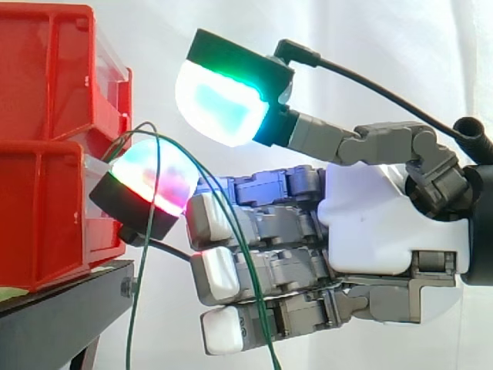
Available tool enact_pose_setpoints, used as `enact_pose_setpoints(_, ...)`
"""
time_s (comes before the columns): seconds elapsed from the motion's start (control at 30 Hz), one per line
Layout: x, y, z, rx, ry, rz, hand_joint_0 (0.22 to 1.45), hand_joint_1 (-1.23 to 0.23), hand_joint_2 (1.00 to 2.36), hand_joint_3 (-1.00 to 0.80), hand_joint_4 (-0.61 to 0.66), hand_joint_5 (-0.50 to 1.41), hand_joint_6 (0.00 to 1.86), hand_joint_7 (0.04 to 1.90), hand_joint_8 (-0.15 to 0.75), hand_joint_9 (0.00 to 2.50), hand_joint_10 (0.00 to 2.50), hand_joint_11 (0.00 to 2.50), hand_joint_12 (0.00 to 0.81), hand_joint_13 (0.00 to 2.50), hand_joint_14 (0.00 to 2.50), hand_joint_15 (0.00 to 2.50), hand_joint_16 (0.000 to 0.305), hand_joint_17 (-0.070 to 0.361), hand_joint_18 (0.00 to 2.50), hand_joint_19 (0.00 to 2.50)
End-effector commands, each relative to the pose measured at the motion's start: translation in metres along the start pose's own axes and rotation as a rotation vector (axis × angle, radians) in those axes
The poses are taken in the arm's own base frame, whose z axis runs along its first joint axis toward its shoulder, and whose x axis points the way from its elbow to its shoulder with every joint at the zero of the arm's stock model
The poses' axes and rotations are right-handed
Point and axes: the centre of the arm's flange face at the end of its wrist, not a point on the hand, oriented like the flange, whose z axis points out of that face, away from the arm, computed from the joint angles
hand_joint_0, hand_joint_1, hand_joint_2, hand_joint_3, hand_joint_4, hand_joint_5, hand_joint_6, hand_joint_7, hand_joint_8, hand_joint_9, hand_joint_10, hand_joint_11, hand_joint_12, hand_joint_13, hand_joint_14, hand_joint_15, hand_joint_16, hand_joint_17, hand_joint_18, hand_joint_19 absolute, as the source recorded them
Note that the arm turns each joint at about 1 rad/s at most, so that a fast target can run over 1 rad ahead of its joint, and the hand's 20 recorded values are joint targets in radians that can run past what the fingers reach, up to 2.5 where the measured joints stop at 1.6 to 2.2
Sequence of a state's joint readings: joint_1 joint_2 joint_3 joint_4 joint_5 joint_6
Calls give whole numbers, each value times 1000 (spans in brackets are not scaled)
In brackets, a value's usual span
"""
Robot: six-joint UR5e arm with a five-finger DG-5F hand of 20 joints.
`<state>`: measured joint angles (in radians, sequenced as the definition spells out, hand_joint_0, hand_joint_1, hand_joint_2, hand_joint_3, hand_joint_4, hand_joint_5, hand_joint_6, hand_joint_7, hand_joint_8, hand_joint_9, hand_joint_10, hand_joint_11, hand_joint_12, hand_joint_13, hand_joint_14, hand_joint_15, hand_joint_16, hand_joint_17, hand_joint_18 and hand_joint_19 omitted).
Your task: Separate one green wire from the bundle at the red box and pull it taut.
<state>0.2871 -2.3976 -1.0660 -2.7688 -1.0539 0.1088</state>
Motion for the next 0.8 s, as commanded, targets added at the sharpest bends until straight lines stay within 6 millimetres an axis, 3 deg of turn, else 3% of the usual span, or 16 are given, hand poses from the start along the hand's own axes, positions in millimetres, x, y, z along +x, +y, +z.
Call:
enact_pose_setpoints(0.0, -1, 0, 0, 0, -2, 0, 603, -576, 1003, -463, 61, -163, 671, 1036, 251, 1092, 21, 980, 367, 1154, 25, 714, 49, 110, 890, 568)
enact_pose_setpoints(0.07, -1, 0, 0, 0, -2, 1, 631, -616, 1010, -389, 44, -183, 746, 941, 244, 1094, 21, 1008, 363, 1160, 23, 717, 49, 110, 902, 559)
enact_pose_setpoints(0.23, -1, 0, 0, 0, -2, 1, 653, -708, 1017, -263, 4, -206, 810, 913, 236, 1064, 18, 1047, 363, 1163, 24, 734, 49, 110, 906, 558)
enact_pose_setpoints(0.43, -1, 0, 0, 0, -2, 1, 679, -752, 1018, -230, -15, -216, 846, 819, 239, 1061, 16, 1059, 356, 1166, 26, 741, 48, 109, 911, 546)
enact_pose_setpoints(0.77, -9, -4, -1, 20, -9, 12, 782, -875, 1002, -478, 46, -208, 858, 791, 228, 1103, 19, 1112, 348, 1189, 27, 759, 46, 103, 932, 520)
